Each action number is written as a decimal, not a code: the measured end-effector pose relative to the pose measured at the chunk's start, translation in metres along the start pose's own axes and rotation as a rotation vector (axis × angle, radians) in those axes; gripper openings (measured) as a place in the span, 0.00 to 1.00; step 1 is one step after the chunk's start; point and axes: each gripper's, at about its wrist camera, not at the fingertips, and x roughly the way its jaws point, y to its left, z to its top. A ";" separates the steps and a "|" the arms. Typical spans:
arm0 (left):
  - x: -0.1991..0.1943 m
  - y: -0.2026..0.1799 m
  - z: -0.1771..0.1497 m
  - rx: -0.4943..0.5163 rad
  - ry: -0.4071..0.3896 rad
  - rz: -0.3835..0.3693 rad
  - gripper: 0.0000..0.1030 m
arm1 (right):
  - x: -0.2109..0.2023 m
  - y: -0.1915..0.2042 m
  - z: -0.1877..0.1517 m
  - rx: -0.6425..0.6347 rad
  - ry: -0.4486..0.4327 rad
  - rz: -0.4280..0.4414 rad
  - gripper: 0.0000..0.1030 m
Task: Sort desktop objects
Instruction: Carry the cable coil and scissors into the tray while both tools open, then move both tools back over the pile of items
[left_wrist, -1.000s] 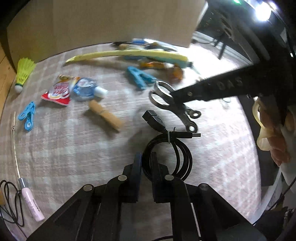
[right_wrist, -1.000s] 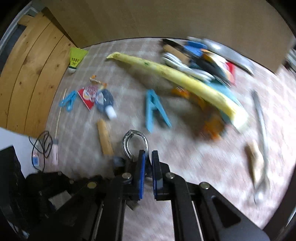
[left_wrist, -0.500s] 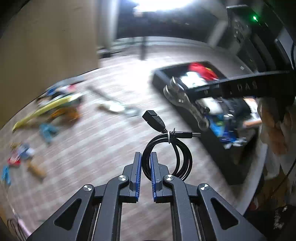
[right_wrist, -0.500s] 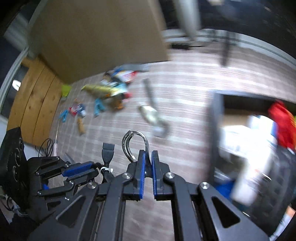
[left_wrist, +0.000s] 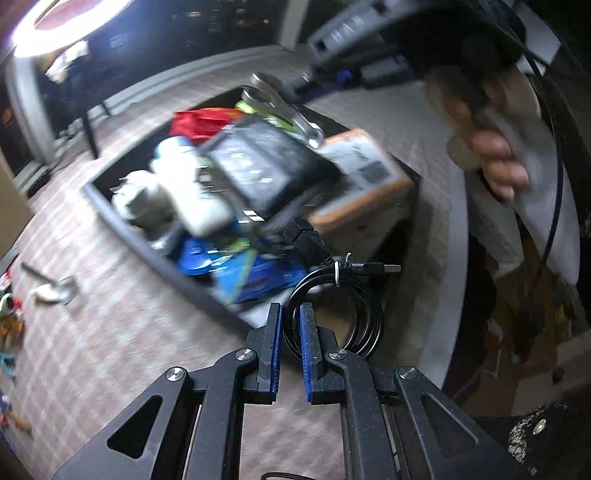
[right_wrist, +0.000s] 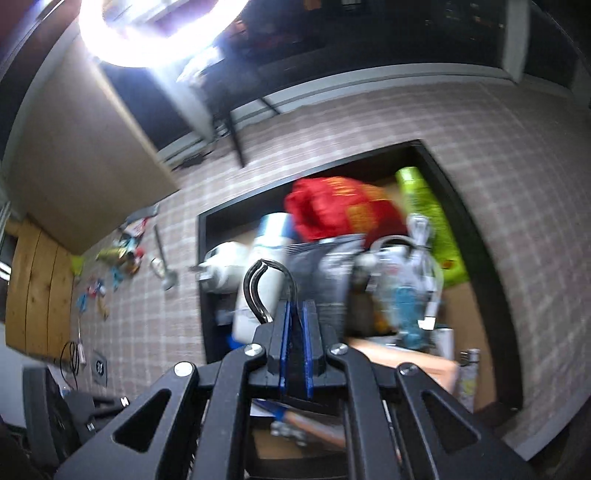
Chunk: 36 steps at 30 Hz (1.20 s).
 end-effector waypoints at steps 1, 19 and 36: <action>0.004 -0.005 0.002 0.004 0.004 -0.015 0.08 | -0.004 -0.007 0.000 0.011 -0.005 -0.006 0.07; -0.022 0.066 -0.010 -0.190 -0.035 0.123 0.39 | -0.003 0.028 0.018 -0.093 -0.020 -0.008 0.40; -0.095 0.263 -0.122 -0.710 -0.085 0.389 0.39 | 0.092 0.196 0.023 -0.426 0.126 0.106 0.39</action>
